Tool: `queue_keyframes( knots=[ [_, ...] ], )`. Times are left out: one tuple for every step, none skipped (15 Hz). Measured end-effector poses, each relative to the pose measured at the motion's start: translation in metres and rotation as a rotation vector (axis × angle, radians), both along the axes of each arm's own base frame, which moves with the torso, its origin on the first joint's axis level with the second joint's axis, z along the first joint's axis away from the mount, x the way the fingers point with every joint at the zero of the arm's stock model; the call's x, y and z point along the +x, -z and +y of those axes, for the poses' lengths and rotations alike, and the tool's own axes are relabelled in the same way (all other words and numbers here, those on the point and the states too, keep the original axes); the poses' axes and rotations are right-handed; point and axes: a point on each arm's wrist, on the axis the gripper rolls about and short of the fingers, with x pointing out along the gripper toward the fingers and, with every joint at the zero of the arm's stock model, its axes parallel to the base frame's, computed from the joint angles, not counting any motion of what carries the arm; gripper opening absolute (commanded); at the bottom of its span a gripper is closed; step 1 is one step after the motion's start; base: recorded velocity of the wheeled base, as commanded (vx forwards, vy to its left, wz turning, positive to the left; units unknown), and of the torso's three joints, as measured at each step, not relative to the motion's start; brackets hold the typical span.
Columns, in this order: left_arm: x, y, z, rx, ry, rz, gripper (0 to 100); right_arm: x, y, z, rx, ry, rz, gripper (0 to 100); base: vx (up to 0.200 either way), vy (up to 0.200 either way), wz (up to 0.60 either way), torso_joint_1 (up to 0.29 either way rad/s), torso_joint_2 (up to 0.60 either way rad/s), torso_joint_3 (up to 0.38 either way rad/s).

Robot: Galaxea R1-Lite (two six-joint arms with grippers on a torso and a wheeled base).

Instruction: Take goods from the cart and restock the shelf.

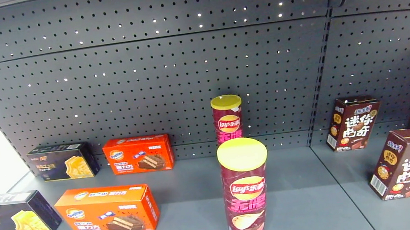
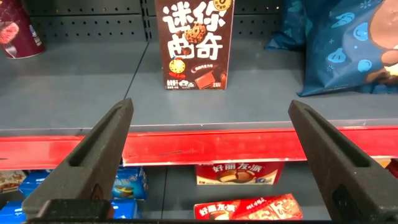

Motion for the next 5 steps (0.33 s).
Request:
queue_keyframes(
  knots=[
    [0.0000, 0.0000, 0.0000, 0.000, 0.000, 0.000, 100, 0.0000, 0.0000, 0.0000, 0.000, 0.000, 0.000, 100, 0.000, 0.000, 0.00, 0.000, 0.00, 0.000],
    [0.0000, 0.0000, 0.0000, 0.000, 0.000, 0.000, 100, 0.0000, 0.0000, 0.0000, 0.000, 0.000, 0.000, 100, 0.000, 0.000, 0.00, 0.000, 0.00, 0.000],
    [0.0000, 0.0000, 0.0000, 0.000, 0.000, 0.000, 100, 0.0000, 0.0000, 0.0000, 0.000, 0.000, 0.000, 100, 0.000, 0.000, 0.00, 0.000, 0.00, 0.000],
    [0.0000, 0.0000, 0.0000, 0.000, 0.000, 0.000, 100, 0.0000, 0.0000, 0.0000, -0.001, 0.000, 0.000, 100, 0.000, 0.000, 0.00, 0.000, 0.00, 0.000],
    [0.0000, -0.0001, 0.0000, 0.000, 0.000, -0.001, 100, 0.0000, 0.0000, 0.0000, -0.001, 0.000, 0.000, 100, 0.000, 0.000, 0.00, 0.000, 0.00, 0.000]
  ],
)
